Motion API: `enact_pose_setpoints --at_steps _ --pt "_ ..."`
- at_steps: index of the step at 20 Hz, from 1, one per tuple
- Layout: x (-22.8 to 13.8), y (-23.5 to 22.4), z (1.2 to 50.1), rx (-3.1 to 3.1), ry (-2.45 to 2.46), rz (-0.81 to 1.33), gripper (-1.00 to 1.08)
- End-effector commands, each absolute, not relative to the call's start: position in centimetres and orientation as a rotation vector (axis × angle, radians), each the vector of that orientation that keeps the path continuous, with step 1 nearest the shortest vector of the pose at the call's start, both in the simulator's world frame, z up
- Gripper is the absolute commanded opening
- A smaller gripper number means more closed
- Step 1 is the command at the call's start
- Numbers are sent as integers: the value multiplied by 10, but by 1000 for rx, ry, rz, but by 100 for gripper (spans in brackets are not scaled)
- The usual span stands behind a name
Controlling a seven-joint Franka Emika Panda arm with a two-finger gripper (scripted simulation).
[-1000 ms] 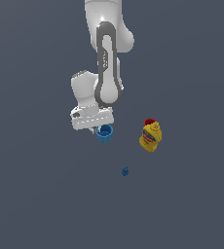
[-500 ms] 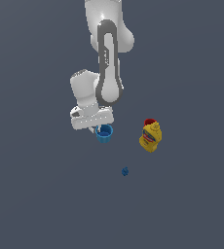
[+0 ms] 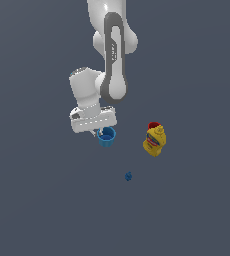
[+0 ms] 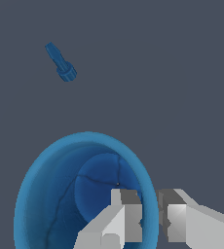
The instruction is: Pick up a designated object from a clutter of objects.
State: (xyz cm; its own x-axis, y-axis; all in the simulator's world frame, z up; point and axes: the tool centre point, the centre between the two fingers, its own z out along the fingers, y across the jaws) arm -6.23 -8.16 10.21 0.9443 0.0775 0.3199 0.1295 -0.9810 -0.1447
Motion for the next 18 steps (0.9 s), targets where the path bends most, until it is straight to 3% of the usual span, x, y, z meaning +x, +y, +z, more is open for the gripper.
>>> enact_pose_setpoints --at_steps 1,18 --pt "-57 -82 112 -2936 -157 -476 -100" --pt "-9 -87 198 -2944 -154 -470 -100"
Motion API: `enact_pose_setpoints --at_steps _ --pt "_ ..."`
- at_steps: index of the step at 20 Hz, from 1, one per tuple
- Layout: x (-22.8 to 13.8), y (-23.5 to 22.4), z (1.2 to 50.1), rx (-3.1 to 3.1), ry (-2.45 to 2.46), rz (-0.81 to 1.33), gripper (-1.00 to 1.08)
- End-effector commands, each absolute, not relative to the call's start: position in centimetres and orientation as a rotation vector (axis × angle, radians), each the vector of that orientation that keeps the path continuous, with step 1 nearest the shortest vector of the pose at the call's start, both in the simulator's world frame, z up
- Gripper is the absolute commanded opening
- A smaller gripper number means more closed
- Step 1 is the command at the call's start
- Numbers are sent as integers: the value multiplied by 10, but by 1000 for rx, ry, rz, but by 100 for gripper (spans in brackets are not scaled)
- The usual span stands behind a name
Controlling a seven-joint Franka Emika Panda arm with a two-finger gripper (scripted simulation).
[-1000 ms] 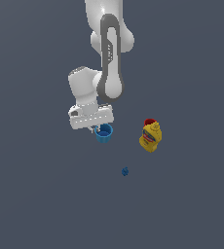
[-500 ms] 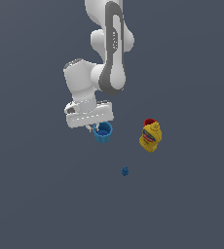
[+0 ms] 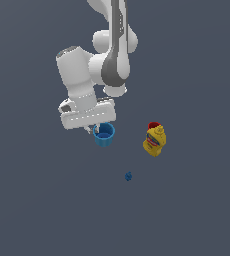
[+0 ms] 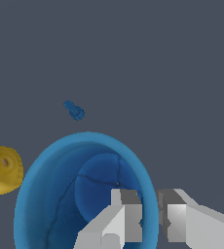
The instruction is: Pick up a designated object from a clutter of objects.
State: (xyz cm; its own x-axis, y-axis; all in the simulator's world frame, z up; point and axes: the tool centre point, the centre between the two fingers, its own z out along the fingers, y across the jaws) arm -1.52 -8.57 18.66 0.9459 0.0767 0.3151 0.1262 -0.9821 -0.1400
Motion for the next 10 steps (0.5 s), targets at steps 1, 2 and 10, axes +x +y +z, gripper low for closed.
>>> enact_pose_setpoints --at_steps 1,2,10 --pt "-5 -87 205 -2945 -153 -469 -100" --pt "-1 -88 213 -2945 -153 -469 -100" --pt "36 -91 278 -2948 -152 -469 -100"
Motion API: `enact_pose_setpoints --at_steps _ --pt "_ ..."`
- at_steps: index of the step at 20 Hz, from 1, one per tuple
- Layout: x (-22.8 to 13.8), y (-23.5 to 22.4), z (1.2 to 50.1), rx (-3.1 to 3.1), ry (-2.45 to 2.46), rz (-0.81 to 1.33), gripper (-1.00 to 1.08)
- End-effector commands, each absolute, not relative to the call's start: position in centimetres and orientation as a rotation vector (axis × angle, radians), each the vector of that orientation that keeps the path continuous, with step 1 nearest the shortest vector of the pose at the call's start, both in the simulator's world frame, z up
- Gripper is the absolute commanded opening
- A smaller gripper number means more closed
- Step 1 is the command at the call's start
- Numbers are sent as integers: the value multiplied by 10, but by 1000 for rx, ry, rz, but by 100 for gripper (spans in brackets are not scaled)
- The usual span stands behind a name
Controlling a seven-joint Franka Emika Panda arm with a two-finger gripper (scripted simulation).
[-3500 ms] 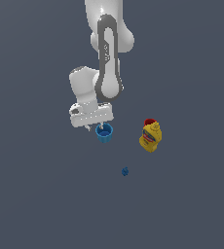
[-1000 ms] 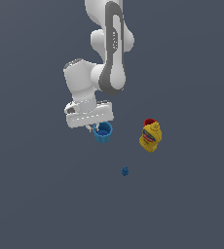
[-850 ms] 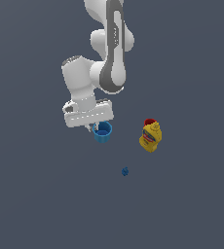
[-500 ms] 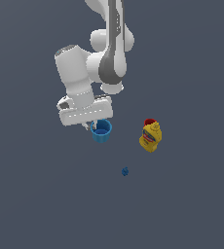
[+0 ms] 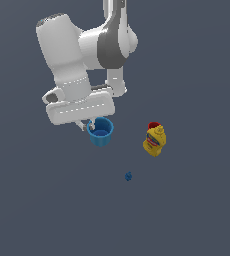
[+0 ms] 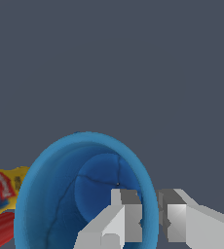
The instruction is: Pick up a designated object from a clutter of objects.
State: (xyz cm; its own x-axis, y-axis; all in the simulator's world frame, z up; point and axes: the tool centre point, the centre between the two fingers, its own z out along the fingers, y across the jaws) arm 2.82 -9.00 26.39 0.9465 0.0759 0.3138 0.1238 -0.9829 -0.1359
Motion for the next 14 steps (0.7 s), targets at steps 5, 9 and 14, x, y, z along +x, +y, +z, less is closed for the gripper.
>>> enact_pose_setpoints --at_steps 5,9,14 --pt "59 -92 320 -2947 -152 -470 -100" --pt "77 -93 349 -2945 -153 -472 -100" --pt "96 -94 381 -2941 -156 -475 -100"
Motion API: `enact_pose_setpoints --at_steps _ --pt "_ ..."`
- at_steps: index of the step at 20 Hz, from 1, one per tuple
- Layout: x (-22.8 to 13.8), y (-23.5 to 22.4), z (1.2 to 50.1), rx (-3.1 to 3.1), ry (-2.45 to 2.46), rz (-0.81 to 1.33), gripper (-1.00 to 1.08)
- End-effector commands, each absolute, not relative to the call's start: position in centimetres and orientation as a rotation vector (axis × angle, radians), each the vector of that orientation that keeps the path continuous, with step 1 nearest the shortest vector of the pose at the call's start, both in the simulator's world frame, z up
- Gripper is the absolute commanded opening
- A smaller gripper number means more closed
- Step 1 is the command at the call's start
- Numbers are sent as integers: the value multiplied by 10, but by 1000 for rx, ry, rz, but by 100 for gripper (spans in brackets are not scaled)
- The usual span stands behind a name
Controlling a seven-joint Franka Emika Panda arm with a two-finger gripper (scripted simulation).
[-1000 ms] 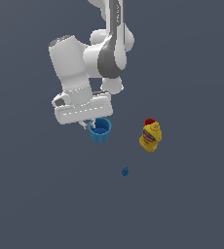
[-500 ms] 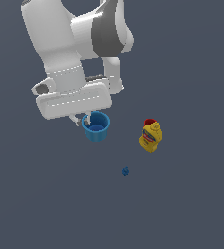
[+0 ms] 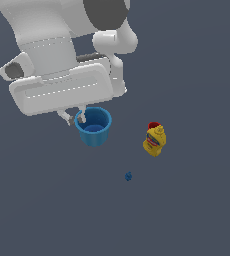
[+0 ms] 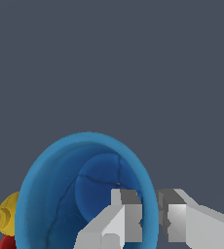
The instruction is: Pick up a designated object from a clutter of objects.
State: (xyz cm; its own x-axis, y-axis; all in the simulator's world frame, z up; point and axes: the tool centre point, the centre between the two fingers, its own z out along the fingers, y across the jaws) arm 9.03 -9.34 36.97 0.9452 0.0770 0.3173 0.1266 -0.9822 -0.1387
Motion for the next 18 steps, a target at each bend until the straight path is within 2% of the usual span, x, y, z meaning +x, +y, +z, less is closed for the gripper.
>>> enact_pose_setpoints --at_steps 1,9,18 --pt "100 -94 386 -2941 -156 -475 -100" --pt "118 -95 416 -2936 -158 -477 -100" --pt "125 -95 426 -2934 -159 -479 -100"
